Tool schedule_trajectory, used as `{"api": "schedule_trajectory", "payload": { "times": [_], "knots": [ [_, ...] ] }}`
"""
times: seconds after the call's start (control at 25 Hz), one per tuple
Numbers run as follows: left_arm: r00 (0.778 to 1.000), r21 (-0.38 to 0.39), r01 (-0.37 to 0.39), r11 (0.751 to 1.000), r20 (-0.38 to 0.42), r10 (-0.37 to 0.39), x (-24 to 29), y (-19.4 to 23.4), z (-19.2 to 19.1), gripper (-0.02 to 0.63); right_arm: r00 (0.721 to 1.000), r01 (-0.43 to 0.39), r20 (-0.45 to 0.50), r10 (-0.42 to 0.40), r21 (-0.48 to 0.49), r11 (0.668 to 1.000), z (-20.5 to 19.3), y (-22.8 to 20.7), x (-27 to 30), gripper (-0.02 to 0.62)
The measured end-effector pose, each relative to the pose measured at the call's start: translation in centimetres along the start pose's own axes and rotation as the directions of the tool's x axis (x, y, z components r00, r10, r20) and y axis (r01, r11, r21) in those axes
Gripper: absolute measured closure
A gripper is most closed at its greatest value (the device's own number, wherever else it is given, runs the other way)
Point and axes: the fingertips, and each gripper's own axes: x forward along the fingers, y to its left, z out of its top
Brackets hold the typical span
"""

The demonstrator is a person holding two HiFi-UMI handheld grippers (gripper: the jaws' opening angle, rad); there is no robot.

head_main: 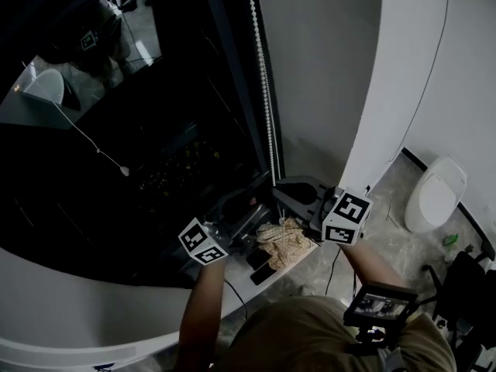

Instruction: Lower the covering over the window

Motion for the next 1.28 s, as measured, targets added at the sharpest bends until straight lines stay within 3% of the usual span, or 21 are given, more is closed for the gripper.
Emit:
{"api": "schedule_trajectory", "payload": {
  "times": [0.12,0.24,0.28,0.32,0.36,0.56,0.72,0.88,0.96,1.16,1.28],
  "knots": [
    [1.0,0.079,-0.024,0.997,0.013,0.023,1.9,1.1,3.3,0.439,0.992,-0.036,-0.117,0.038,0.019,0.999,-3.9,0.1,0.7,0.589],
    [0.996,0.199,-0.012,0.98,-0.086,0.03,4.7,1.0,4.0,0.437,0.99,-0.055,-0.13,0.061,0.049,0.997,-5.0,0.7,1.0,0.588],
    [0.993,0.219,0.0,0.976,-0.114,0.026,5.3,0.7,3.8,0.491,0.99,-0.047,-0.131,0.053,0.048,0.998,-5.0,0.6,0.9,0.588],
    [0.992,0.222,0.01,0.975,-0.128,0.019,5.6,0.5,3.5,0.566,0.99,-0.038,-0.134,0.043,0.045,0.998,-5.0,0.3,0.7,0.588],
    [0.992,0.211,0.013,0.977,-0.127,0.014,5.7,0.3,3.3,0.583,0.99,-0.03,-0.137,0.036,0.046,0.998,-5.1,-0.1,0.5,0.588],
    [0.996,0.21,-0.01,0.978,-0.085,0.028,5.5,0.4,2.9,0.589,0.989,-0.025,-0.148,0.029,0.027,0.999,-5.0,0.0,-0.1,0.588],
    [0.993,0.256,-0.006,0.967,-0.112,0.035,5.7,-0.3,2.1,0.589,0.981,-0.04,-0.193,0.03,-0.045,0.998,-5.5,0.4,-0.1,0.588],
    [0.982,0.255,-0.046,0.966,-0.166,0.09,3.9,1.1,-1.1,0.589,0.963,-0.116,-0.255,0.083,-0.118,0.986,-7.0,1.6,-0.5,0.578],
    [0.981,0.219,-0.074,0.973,-0.161,0.111,2.7,1.6,-2.1,0.589,0.966,-0.12,-0.24,0.093,-0.097,0.988,-6.5,1.5,-0.9,0.474],
    [0.986,0.194,-0.052,0.98,-0.144,0.081,2.6,-0.3,-2.0,0.589,0.997,-0.025,-0.077,0.02,-0.066,0.998,-0.2,0.1,-1.1,0.469],
    [0.984,0.191,-0.024,0.981,-0.171,0.057,3.0,-1.8,-3.1,0.589,1.0,0.017,0.008,-0.017,-0.086,0.996,2.8,0.3,-0.6,0.479]
  ]
}}
